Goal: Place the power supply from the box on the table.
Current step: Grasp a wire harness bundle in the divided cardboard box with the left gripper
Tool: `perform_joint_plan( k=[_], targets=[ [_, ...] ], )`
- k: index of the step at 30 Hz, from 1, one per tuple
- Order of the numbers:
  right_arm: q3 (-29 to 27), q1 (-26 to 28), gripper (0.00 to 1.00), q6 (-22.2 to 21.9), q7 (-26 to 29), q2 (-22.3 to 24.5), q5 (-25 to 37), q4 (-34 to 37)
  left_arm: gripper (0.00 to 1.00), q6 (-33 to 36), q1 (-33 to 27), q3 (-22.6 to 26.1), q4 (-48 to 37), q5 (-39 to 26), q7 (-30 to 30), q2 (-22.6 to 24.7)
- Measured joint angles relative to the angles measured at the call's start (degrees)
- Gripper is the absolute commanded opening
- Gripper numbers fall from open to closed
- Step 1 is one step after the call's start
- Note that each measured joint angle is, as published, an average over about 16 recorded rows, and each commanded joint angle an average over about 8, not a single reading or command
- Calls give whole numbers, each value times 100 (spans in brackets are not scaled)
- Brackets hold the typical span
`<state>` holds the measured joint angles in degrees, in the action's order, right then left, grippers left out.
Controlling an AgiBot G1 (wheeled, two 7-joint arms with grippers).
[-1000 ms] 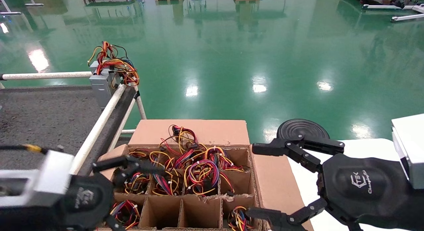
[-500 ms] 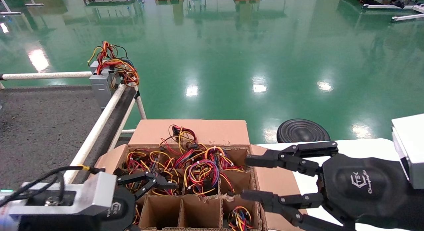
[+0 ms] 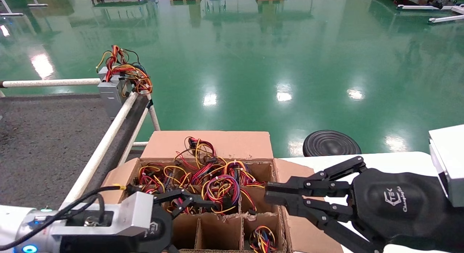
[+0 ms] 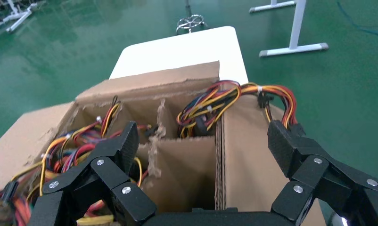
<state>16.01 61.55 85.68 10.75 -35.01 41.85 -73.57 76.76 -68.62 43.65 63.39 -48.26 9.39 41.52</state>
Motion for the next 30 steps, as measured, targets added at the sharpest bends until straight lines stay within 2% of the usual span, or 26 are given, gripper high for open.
perform_joint_plan(
  k=[30],
  targets=[
    [0,0,0,0,0,0,0,0,100,-92,-858,2199,-600,1107,1159,964]
  ],
)
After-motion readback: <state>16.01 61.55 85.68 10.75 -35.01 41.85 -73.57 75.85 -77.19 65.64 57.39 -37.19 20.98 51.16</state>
